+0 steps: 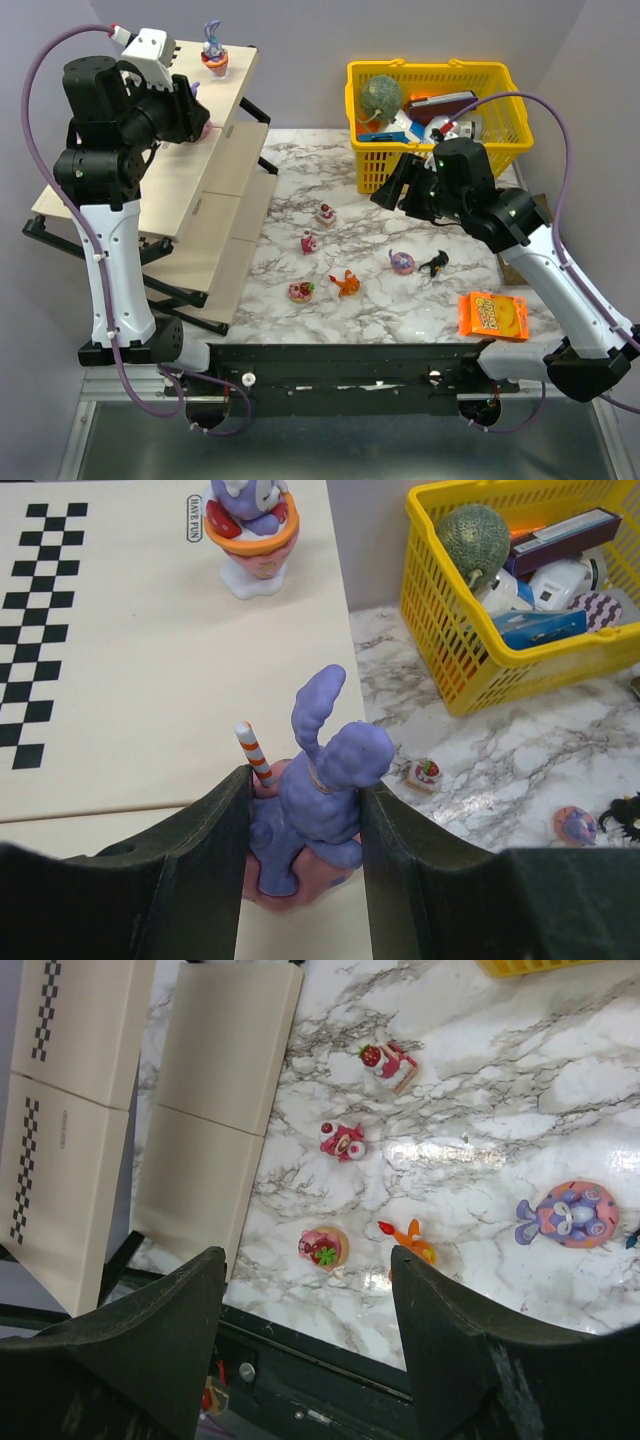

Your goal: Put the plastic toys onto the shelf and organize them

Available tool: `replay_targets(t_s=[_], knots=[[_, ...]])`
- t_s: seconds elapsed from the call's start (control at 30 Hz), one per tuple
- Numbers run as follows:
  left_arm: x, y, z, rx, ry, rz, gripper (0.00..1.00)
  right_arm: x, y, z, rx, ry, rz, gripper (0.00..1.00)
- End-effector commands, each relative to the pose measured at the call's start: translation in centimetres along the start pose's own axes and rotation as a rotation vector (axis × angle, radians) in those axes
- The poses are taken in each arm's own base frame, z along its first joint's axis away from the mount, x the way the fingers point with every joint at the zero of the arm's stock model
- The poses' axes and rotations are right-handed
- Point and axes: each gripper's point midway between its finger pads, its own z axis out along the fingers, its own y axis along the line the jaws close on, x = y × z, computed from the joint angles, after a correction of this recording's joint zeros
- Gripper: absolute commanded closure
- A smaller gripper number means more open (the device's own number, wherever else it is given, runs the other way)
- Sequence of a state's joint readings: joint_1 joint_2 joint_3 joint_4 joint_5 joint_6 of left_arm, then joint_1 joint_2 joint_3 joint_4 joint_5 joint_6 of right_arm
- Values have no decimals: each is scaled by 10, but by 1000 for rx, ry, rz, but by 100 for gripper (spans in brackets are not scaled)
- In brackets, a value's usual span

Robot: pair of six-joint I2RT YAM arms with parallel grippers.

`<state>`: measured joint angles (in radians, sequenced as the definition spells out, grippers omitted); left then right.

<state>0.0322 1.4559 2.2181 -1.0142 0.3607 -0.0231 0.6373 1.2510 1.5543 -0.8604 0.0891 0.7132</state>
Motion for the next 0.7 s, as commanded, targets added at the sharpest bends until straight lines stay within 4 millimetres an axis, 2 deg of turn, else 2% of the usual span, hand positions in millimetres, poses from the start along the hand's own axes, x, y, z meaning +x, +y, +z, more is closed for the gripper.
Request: replay_targets(t_s=[0.0,0.03,0.2,0.4,0.43,0.5,0.67], knots=[[-10,0,-14,60,-63,7,100,-2,7,3,-37,10,-8,25],[-8,-4,-14,104,-63,-2,100,-1,7,4,-37,12,-8,25],[-13,5,-16,153,-100,-22,100,-1,9,7,-44,16,2,25],[-23,-3,-14,289,-159,-55,100,1,10,10,-47,22,14,25],[-21,1,-12,294,-156,-73,100,1,10,11,-46,24,15,25],[-26,-5,-14,356,-174,-90,100,1,9,11,-42,21,18,25],[-25,-1,-11,410,-178,-140,100,1,8,12,-41,16,28,25]])
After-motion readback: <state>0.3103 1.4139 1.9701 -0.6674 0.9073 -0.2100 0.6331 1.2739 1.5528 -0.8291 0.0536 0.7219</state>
